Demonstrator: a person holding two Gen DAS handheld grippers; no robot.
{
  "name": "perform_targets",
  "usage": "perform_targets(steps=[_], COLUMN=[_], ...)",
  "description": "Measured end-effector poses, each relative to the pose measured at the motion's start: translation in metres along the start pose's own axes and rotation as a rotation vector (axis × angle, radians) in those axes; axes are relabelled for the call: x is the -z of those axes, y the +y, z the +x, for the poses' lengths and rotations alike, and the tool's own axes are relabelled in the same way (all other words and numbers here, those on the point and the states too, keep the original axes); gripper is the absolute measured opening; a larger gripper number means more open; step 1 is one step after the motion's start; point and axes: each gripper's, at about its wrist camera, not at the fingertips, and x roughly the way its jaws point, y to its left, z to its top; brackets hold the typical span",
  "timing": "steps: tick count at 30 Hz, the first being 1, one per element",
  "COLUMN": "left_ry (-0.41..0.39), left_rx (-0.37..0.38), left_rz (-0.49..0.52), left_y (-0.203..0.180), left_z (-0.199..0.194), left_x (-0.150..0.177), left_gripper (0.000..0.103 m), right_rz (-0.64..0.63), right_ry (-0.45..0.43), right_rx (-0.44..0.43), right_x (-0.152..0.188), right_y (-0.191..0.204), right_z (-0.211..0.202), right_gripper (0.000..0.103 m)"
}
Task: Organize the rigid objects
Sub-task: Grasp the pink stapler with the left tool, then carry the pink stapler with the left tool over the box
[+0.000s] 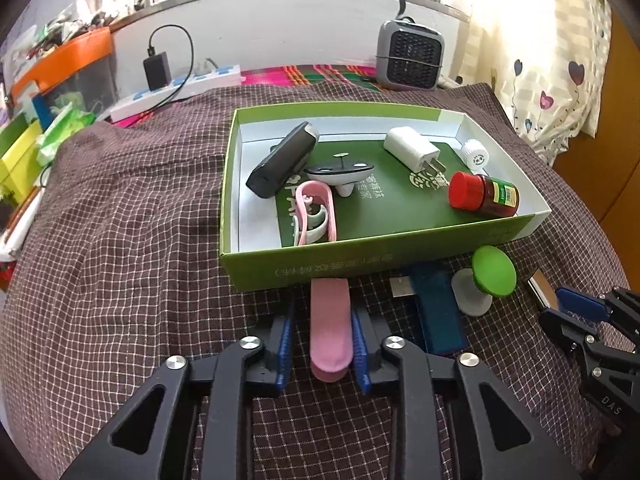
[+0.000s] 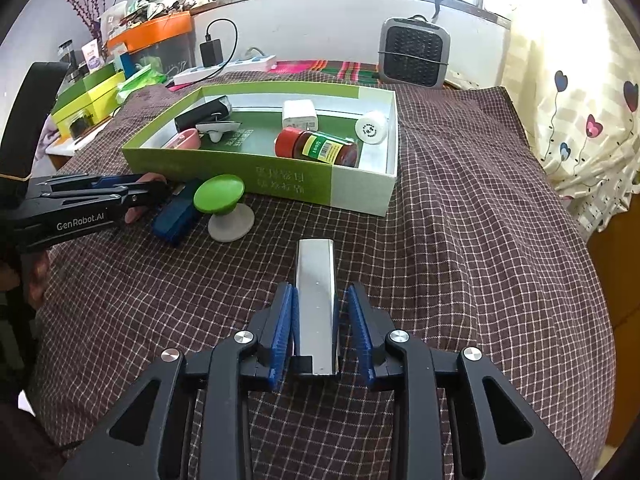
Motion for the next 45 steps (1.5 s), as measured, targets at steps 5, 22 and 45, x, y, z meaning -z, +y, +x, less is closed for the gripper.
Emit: perform_targets(steps=[5, 22, 45], left_ry=[-0.001, -0.004, -0.076], left_rx=[0.003, 0.005, 0.025], left_rz=[-0.01, -0.029, -0.029], left_y=[0.0, -0.002, -0.006], left_z=[-0.002, -0.007, -0.041], left_x=[0.003, 0.005, 0.003], left_gripper=[0.017, 0.017, 0.017], right_rz=[0.003, 0.008, 0.028], right_ry=[-0.005, -0.014, -0.074], right_rx=[-0.007, -0.021, -0.054], right_x=[0.001, 0.003, -0.005], right_y=[-0.001, -0.001, -0.001], right_z=[-0.001, -0.003, -0.022], right_gripper=[0.03, 0.024, 0.024])
